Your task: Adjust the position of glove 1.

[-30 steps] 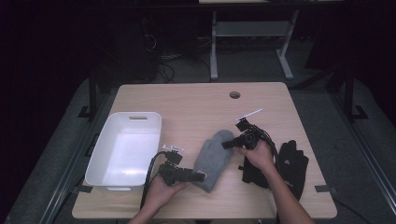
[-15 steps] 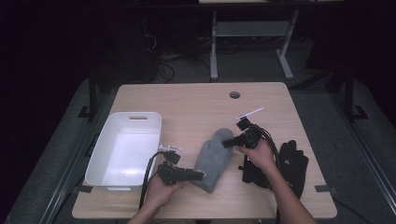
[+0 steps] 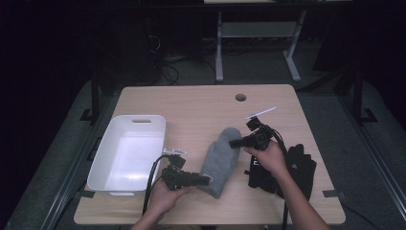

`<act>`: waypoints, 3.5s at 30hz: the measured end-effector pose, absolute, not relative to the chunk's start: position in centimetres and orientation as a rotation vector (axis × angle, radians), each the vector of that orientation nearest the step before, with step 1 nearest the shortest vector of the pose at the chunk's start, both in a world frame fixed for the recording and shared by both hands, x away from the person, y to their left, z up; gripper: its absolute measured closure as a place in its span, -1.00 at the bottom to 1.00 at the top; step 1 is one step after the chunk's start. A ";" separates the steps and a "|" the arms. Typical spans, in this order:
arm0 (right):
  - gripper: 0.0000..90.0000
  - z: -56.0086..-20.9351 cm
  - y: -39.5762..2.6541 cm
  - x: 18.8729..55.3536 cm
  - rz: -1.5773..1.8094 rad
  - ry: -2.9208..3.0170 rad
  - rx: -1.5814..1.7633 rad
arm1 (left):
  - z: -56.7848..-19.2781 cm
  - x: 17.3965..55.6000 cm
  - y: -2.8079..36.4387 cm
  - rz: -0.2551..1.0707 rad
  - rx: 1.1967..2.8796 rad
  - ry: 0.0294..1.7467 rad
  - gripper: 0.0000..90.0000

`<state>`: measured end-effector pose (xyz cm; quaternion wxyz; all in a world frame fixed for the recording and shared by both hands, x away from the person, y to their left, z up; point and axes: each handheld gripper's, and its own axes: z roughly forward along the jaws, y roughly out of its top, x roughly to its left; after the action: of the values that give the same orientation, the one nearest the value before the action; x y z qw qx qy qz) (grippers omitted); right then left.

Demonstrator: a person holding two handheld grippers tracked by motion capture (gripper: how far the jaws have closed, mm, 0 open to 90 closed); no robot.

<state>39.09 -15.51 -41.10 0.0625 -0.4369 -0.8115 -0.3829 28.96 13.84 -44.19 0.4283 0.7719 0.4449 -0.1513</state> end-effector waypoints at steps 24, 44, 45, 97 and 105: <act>0.69 -37.0 -15.7 38.8 -1.334 -2.352 -1.294 | -40.7 28.7 14.8 -0.335 1.908 1.052 0.27; 0.69 -33.5 -13.1 39.8 -1.418 -2.269 -1.229 | -37.0 28.5 18.0 -0.282 1.864 1.047 0.27; 0.69 -33.3 -12.9 39.8 -1.418 -2.273 -1.224 | -36.9 28.6 18.3 -0.273 1.868 1.038 0.27; 0.69 -29.8 1.9 43.7 -1.390 -2.291 -0.982 | -34.0 26.7 30.7 -0.123 1.740 1.182 0.27; 0.69 -30.1 3.1 43.9 -1.376 -2.292 -0.968 | -34.2 26.5 31.5 -0.113 1.736 1.196 0.27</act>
<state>43.94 3.08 -30.07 0.1487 -0.3367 -0.7973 -0.4784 26.49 31.51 -34.21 0.4930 0.7154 0.4929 -0.0466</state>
